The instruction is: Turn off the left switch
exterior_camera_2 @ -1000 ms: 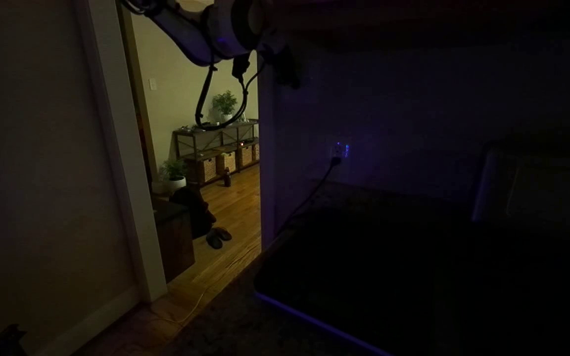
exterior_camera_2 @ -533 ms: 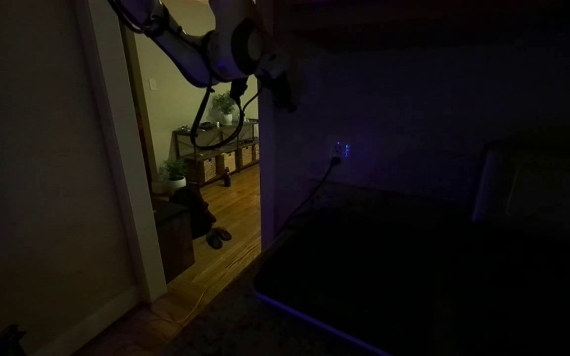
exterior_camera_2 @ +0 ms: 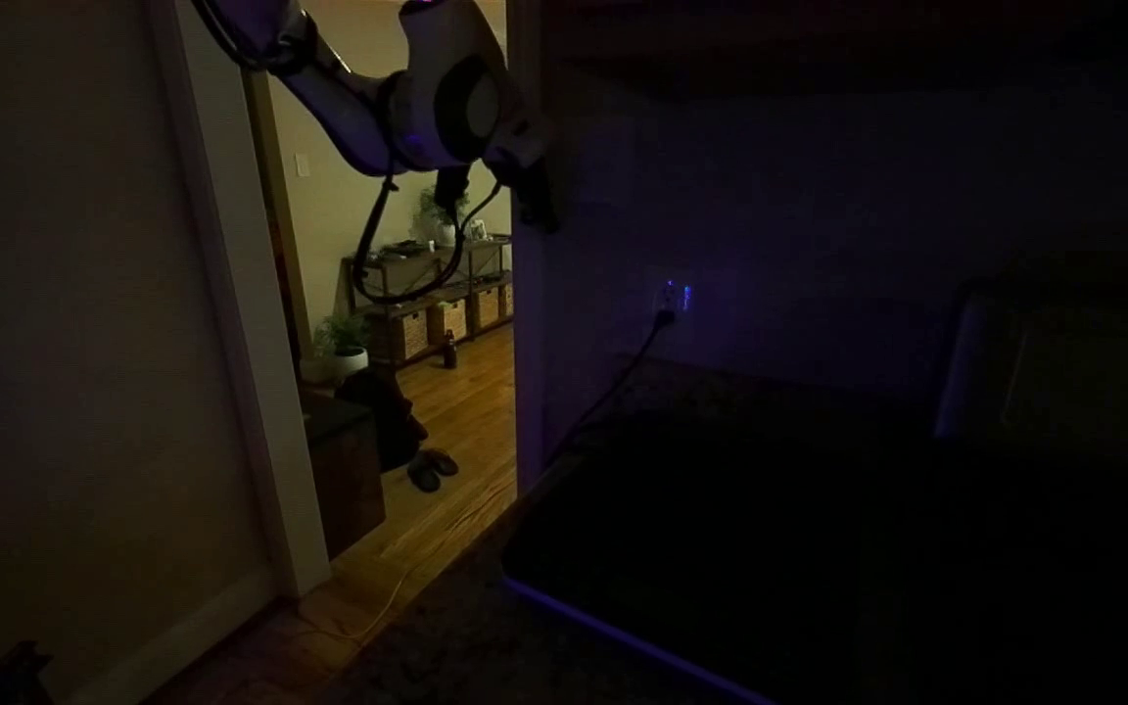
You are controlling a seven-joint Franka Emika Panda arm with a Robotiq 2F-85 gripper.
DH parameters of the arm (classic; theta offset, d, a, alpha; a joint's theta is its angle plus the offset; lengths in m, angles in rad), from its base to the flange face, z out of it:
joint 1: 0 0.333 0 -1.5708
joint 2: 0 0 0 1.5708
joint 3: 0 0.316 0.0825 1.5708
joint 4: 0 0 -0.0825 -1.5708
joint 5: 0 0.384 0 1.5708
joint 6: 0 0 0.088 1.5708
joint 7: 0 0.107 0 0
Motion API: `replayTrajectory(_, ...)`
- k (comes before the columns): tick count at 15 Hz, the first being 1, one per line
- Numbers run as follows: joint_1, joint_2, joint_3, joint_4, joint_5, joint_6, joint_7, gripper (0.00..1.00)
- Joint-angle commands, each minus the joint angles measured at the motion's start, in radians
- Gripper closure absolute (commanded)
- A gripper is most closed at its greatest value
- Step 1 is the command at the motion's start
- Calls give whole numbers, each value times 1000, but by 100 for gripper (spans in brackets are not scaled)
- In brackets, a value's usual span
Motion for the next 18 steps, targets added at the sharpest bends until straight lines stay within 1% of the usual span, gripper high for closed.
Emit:
replayTrajectory(1, 44, -141, 13, -88, 172, -97, -179, 64)
replayTrajectory(2, 56, -164, 16, -90, 215, -148, -226, 64)
replayTrajectory(3, 68, -187, 12, -87, 243, -221, -266, 59)
replayTrajectory(4, 77, -207, 7, -78, 266, -305, -309, 51)
replayTrajectory(5, 85, -223, -3, -64, 265, -389, -344, 46)
replayTrajectory(9, 94, -257, -34, 5, 172, -682, -417, 19)
replayTrajectory(10, 94, -260, -37, 19, 147, -731, -433, 12)
replayTrajectory(12, 96, -267, -39, 44, 110, -814, -481, 2)
replayTrajectory(15, 101, -266, -36, 64, 66, -868, -528, 0)
replayTrajectory(17, 108, -265, -33, 66, 35, -878, -535, 0)
replayTrajectory(18, 111, -266, -33, 59, 23, -863, -532, 0)
